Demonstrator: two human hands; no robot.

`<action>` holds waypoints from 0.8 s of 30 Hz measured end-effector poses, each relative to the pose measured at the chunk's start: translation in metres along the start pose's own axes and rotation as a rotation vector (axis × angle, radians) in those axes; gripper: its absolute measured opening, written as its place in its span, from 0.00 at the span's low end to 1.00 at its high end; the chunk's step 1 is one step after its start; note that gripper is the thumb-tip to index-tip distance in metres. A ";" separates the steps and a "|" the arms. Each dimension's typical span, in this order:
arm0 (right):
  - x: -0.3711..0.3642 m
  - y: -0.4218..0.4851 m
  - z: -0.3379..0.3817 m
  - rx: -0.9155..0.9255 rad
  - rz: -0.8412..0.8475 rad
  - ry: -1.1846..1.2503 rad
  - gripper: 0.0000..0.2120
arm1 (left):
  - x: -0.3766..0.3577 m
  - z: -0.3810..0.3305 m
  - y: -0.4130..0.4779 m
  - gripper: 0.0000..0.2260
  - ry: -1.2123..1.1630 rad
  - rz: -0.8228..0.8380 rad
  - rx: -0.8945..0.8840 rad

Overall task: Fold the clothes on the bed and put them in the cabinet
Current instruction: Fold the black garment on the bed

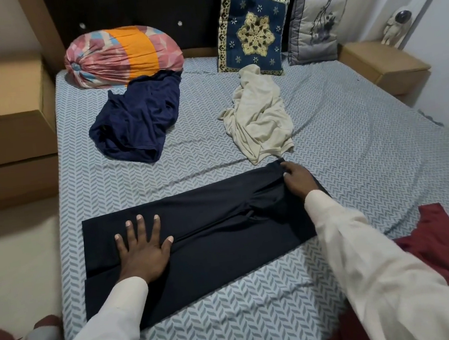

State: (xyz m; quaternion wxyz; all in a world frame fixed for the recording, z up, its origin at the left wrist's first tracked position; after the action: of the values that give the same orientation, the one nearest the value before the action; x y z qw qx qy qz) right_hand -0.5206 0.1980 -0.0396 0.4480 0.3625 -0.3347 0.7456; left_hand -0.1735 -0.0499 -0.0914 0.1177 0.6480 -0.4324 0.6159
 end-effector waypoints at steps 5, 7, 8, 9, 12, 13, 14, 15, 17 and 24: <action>-0.024 -0.047 -0.022 0.147 -0.074 -0.198 0.20 | 0.011 0.013 -0.009 0.28 0.003 -0.036 -0.042; -0.033 -0.061 -0.019 0.124 -0.076 -0.245 0.23 | 0.010 0.024 -0.019 0.28 0.051 -0.101 -0.033; -0.034 -0.070 -0.014 0.120 -0.115 -0.266 0.23 | 0.008 0.030 -0.026 0.29 0.077 -0.138 -0.021; -0.036 -0.079 -0.005 0.134 -0.159 -0.292 0.24 | 0.005 0.036 -0.035 0.29 0.086 -0.181 -0.007; -0.051 -0.101 0.029 0.271 -0.192 -0.317 0.25 | -0.001 0.053 -0.060 0.29 0.002 -0.313 0.079; -0.059 -0.107 0.042 0.323 -0.155 -0.306 0.26 | -0.002 0.057 -0.070 0.29 -0.051 -0.329 0.130; -0.068 -0.112 0.053 0.370 -0.113 -0.302 0.25 | -0.004 0.059 -0.078 0.29 -0.112 -0.336 0.172; -0.078 -0.118 0.068 0.427 -0.060 -0.303 0.24 | -0.005 0.064 -0.088 0.29 -0.172 -0.359 0.201; -0.099 -0.131 0.095 0.531 0.042 -0.323 0.21 | -0.005 0.067 -0.104 0.29 -0.296 -0.416 0.225; -0.171 -0.179 0.178 0.704 0.217 -0.388 0.15 | 0.003 0.083 -0.135 0.21 -0.528 -0.256 0.439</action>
State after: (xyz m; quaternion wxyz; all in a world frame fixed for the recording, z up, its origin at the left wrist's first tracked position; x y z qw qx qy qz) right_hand -0.2574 0.0461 -0.0605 0.1442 0.5900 -0.1740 0.7752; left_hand -0.0210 -0.0272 -0.0555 -0.0636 0.8434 -0.2208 0.4856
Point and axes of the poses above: each hand's wrist, its own y-axis towards the middle knuckle, its own x-axis out of the back of the hand, z = x × y, the point moved 2 cm from there along y, towards the middle knuckle, and after that the axes turned 1 degree about z, right-handed, at the moved point
